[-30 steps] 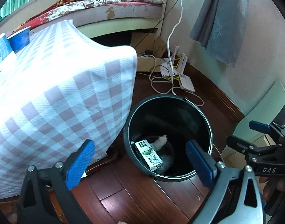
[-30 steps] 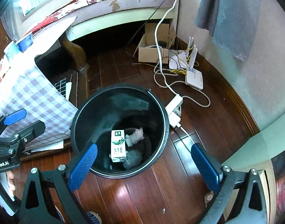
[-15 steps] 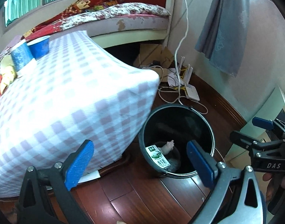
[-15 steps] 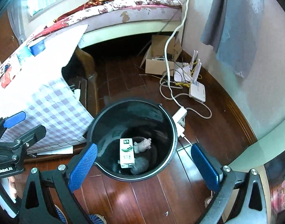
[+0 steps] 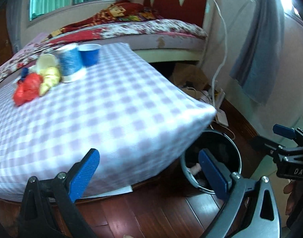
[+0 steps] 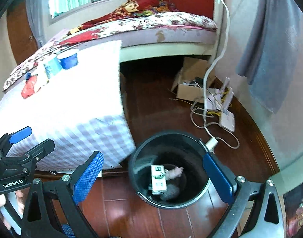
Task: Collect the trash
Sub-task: 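Move both open tools back over the table items, then grasp the blue patterned paper cup with the right tool while the left tool grasps the red plastic bag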
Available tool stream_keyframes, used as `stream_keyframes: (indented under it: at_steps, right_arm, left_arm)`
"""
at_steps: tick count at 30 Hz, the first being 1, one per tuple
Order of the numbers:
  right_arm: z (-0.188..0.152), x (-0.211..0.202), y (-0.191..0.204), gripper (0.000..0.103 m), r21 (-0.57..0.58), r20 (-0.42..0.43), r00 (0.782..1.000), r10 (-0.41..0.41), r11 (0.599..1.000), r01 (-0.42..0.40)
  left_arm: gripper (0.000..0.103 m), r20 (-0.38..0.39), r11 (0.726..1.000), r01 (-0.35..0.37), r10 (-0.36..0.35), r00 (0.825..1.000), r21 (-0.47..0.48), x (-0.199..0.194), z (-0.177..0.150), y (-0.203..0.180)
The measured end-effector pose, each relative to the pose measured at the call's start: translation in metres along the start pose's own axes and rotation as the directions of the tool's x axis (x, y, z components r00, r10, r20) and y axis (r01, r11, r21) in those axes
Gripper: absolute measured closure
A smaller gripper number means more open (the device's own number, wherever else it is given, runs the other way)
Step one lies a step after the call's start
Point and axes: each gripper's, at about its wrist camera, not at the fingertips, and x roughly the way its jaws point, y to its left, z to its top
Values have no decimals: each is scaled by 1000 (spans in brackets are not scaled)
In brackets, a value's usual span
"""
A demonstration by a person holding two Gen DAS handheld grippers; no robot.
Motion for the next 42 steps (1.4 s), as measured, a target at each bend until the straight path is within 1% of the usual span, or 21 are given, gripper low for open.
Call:
stream_keyframes:
  at_steps: [4,8,12,14,19,24,26,28,34,36,39,42]
  right_arm:
    - [18,2,34,1,-38,15,999,42,998,-41]
    - [33,6,72,1,-89,12,996,90,992,-88]
    - [46,12,110,1,-126,-6,987,161,979,-160]
    - [52,14,129,1,-145,-5,983,184,972,-182]
    - [69,24,165,1,-177,5,972,233,957,-228]
    - [92,40,201,2,-210,20,963,268,943,-258]
    - [103,50,218,5,-227,28,960,279,937,-266]
    - [113,60,232,11,-237,33,956,292,932,-276]
    - [146,100,267,17,-254,38,949,313,922,-293]
    - [155,111,275,18,-259,38,948,316,919,-296]
    - [169,131,288,19,-260,31,947,321,917,-302]
    - [181,143,292,20,-250,37,947,318,921,-299]
  left_arm:
    - [3,25,998,-47,48,999,-38,-10,5,29]
    - [3,48,990,-106,110,993,-89,-22,10,69]
    - [3,51,980,-150,158,986,-133,-28,14,108]
    - [3,49,973,-170,179,983,-156,-30,14,127]
    - [3,44,957,-207,220,975,-201,-29,16,168]
    - [6,44,935,-229,250,967,-271,-22,24,213]
    - [8,43,930,-223,245,969,-292,-15,32,230]
    - [11,51,930,-218,243,969,-295,-9,40,240]
    - [14,57,932,-192,220,974,-308,23,71,263]
    - [17,48,932,-187,212,976,-309,36,82,268]
    - [18,19,934,-186,201,979,-306,56,92,273]
    - [18,4,933,-167,178,984,-320,69,98,278]
